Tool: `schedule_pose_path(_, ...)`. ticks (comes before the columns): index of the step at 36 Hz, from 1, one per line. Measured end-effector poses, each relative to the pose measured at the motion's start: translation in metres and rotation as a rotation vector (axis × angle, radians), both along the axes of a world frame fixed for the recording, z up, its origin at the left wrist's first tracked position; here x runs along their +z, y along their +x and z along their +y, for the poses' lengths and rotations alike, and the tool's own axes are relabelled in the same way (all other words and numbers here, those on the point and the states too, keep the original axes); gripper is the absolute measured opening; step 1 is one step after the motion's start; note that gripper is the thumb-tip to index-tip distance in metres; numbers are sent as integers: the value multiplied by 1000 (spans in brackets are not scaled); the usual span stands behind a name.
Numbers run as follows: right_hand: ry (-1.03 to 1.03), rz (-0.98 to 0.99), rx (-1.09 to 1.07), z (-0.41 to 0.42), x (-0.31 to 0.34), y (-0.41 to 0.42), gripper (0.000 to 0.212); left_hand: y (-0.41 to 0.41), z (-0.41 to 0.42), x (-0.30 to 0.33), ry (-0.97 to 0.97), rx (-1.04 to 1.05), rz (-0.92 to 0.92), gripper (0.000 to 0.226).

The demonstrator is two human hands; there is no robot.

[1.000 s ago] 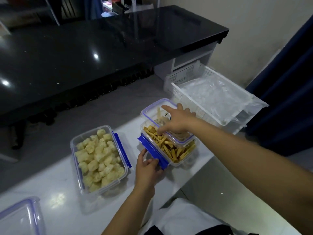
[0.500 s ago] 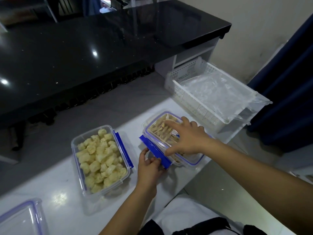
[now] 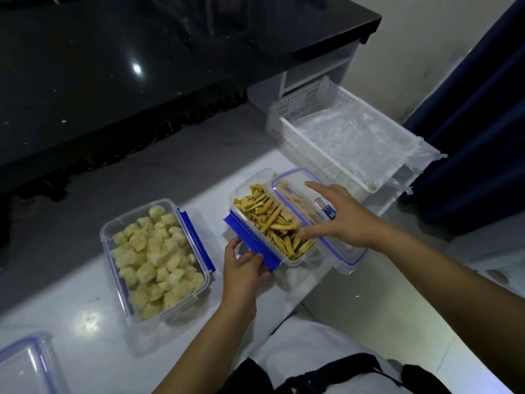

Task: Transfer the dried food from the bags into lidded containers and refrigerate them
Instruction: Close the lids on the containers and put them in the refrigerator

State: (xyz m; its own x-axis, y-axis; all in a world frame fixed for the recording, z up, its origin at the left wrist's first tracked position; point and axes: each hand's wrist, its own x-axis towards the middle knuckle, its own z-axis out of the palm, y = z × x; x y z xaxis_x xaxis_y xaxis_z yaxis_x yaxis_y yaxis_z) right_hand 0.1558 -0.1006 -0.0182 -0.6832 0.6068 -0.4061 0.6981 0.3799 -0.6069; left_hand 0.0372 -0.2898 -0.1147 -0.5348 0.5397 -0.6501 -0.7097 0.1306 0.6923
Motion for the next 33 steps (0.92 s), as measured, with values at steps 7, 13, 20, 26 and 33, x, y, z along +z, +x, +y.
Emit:
schedule_pose_path(7, 142, -112, 4, -18, -18, -26, 118, 0, 2, -1, -25, 3, 3, 57)
schedule_pose_path(13, 366, -207, 137, -38, -40, -71, 115, 1, 1, 2, -8, 4, 82, 58)
schedule_pose_path(20, 433, -262, 255, -32, -45, -84, 119, 1, -1, 5, 29, -5, 95, 58)
schedule_pose_path(26, 168, -55, 102, -19, -20, -78, 114, 1, -2, 7, 24, -20, 84, 58)
schedule_pose_path(33, 263, -135, 52, -21, 10, -37, 115, -1, -3, 8, 32, -15, 46, 58)
